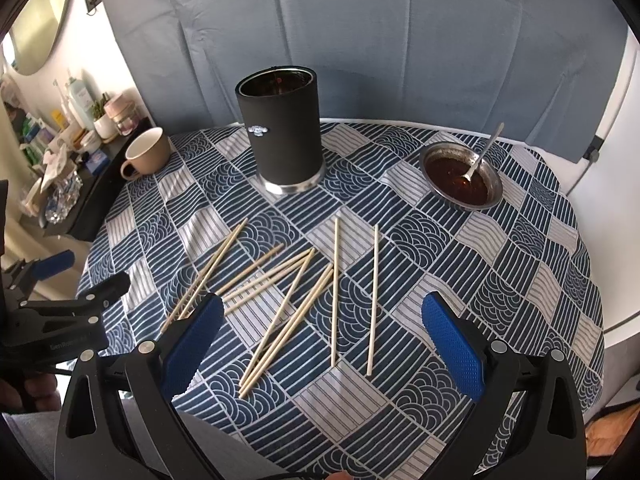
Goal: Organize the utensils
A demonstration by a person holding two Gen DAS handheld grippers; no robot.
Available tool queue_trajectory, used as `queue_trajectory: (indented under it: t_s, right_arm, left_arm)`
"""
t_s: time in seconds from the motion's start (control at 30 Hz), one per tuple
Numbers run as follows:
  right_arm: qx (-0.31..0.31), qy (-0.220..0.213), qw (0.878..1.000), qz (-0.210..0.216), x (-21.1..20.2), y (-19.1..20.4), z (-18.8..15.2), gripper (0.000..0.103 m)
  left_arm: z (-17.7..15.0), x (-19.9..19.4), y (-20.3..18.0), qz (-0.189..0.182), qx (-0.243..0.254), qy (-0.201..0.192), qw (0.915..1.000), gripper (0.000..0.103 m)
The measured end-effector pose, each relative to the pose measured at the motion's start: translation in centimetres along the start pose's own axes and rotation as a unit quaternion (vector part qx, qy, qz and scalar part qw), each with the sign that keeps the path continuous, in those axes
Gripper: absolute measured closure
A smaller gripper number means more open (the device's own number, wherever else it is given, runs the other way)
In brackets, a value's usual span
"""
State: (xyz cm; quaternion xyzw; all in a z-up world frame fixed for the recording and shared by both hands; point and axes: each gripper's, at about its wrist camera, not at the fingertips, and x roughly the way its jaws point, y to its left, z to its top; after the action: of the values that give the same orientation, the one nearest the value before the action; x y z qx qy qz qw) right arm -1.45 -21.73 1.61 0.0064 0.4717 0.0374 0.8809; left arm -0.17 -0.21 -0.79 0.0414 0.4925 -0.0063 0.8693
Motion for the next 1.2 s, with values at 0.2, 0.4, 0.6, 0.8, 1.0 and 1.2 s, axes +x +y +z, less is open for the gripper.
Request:
queue_trajectory:
  t_s: [0.2, 0.4, 0.6, 0.8, 1.0, 1.2]
  right_arm:
    - [0.002, 0.006, 1.0, 0.003, 0.3, 0.0, -0.1, 0.008]
    - [0.008, 0.017, 1.0, 0.005, 0.9, -0.3, 0.0, 0.008]
    - [0.009, 0.029, 1.0, 0.006, 1.8, -0.4, 0.3, 0.008]
    - [0.01, 0.049, 0.999, 0.007, 3.2, -0.4, 0.5, 0.008]
    - [0.021, 0.08, 0.997, 0.008, 5.0, -0.9, 0.8, 0.008]
    - [0.054, 0.124, 0.991, 0.019, 7.8, -2.3, 0.8, 0.008]
  left_arm:
    - [-0.1, 0.2, -0.2, 0.0, 0.002, 0.004, 1.0, 0.006]
    - [-0.1, 0.7, -0.3, 0.0, 0.006, 0.015, 0.9999, 0.006]
    - [0.2, 1.5, -0.2, 0.0, 0.005, 0.03, 0.9995, 0.006]
    - [0.5, 2.8, -0.2, -0.002, 0.006, 0.054, 0.9985, 0.006]
    - [0.8, 4.7, -0.3, -0.009, 0.006, 0.084, 0.9964, 0.006]
    - [1.1, 6.8, -0.1, -0.012, 0.003, 0.12, 0.9927, 0.006]
